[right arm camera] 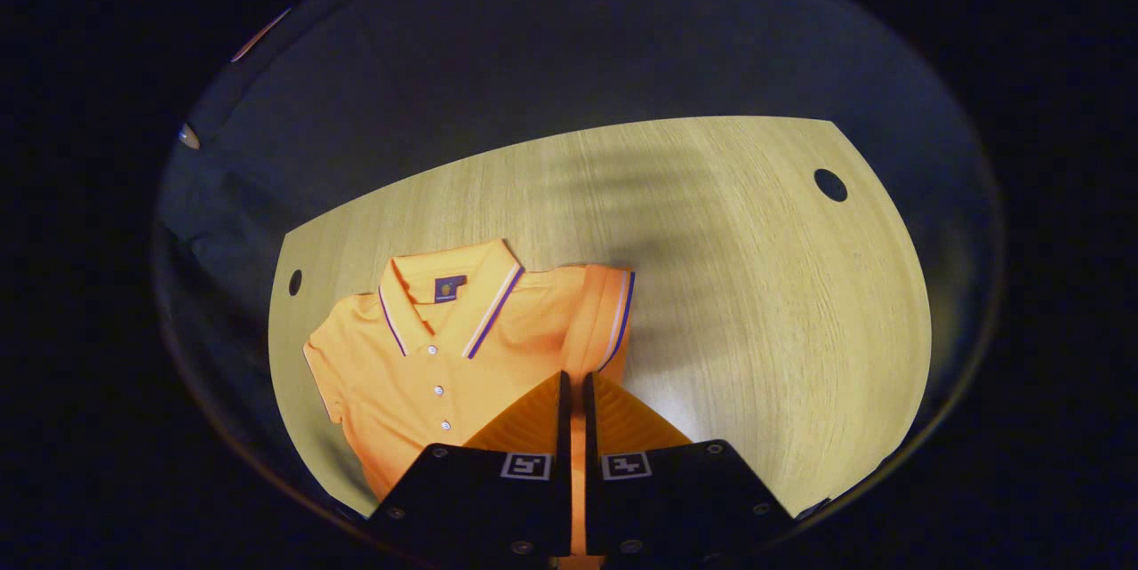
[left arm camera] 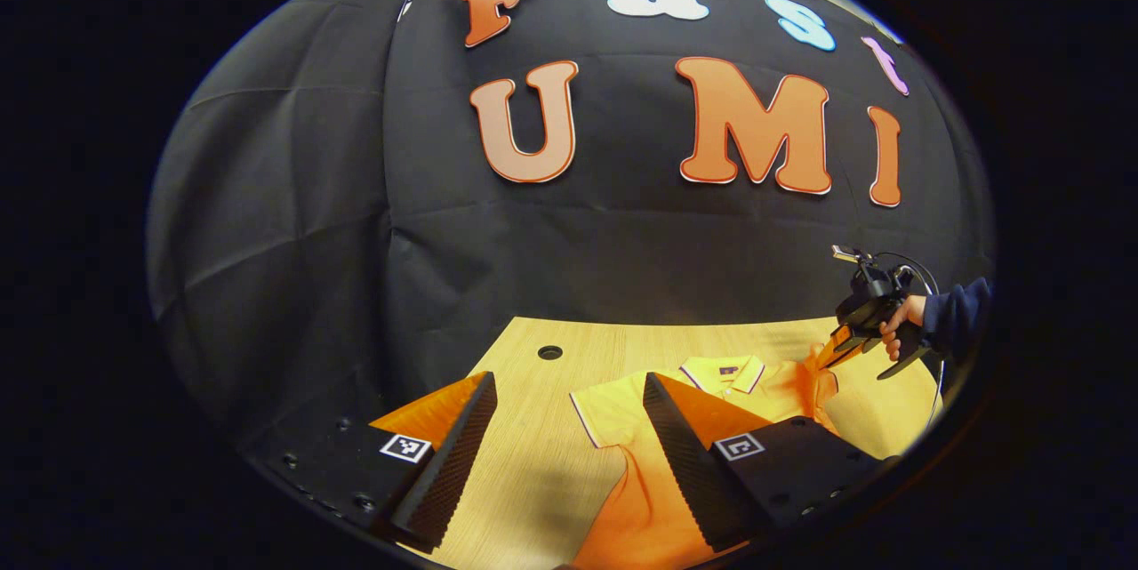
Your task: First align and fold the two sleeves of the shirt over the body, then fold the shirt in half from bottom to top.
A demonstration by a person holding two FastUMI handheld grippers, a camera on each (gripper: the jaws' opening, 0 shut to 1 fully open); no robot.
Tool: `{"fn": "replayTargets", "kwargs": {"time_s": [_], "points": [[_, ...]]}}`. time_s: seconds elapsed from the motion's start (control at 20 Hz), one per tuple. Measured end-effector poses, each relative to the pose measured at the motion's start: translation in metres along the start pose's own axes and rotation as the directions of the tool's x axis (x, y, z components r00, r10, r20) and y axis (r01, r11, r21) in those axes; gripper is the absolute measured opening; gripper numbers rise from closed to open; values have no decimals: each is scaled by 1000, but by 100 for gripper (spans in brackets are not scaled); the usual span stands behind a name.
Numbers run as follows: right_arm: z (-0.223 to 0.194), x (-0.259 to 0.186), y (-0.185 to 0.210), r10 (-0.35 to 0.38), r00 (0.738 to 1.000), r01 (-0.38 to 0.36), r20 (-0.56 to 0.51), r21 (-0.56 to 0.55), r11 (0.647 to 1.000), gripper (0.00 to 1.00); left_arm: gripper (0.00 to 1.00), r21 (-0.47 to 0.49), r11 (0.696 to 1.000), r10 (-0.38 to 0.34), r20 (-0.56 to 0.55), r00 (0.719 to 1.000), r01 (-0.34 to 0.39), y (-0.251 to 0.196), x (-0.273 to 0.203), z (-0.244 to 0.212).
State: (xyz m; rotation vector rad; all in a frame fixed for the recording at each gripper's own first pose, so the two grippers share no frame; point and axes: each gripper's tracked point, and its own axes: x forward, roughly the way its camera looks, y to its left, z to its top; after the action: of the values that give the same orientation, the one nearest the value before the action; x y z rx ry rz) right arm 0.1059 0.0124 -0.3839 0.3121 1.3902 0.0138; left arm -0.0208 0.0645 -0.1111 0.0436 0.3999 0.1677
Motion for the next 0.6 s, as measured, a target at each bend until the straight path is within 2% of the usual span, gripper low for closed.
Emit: {"fn": "replayTargets", "kwargs": {"time_s": [0.1,0.3,0.4,0.45,0.5,0.55,0.6], "points": [[-4,3,21,30,999,-30,-15,19,999,7,100,-5,1000,8,-14,1000,-8,4,2,-5],[-15,3,66,167,984,-164,-62,53,985,6,100,-17,1000,21,-37,999,-22,11,4,-12],[-17,0,70,179,982,-177,-65,36,983,26,100,-15,1000,25,-48,999,-26,13,5,-17],[-16,-1,68,174,983,-173,-53,23,985,30,100,-14,1000,25,-52,998,-26,13,6,-19],[-15,-4,66,173,984,-173,-44,13,985,41,100,-14,1000,23,-56,998,-24,13,7,-18],[-15,-9,64,169,985,-169,-35,3,986,38,100,-14,1000,19,-61,998,-20,12,9,-20],[-12,-15,61,171,985,-172,-20,-9,985,60,100,-15,1000,15,-64,998,-16,12,11,-20]]}}
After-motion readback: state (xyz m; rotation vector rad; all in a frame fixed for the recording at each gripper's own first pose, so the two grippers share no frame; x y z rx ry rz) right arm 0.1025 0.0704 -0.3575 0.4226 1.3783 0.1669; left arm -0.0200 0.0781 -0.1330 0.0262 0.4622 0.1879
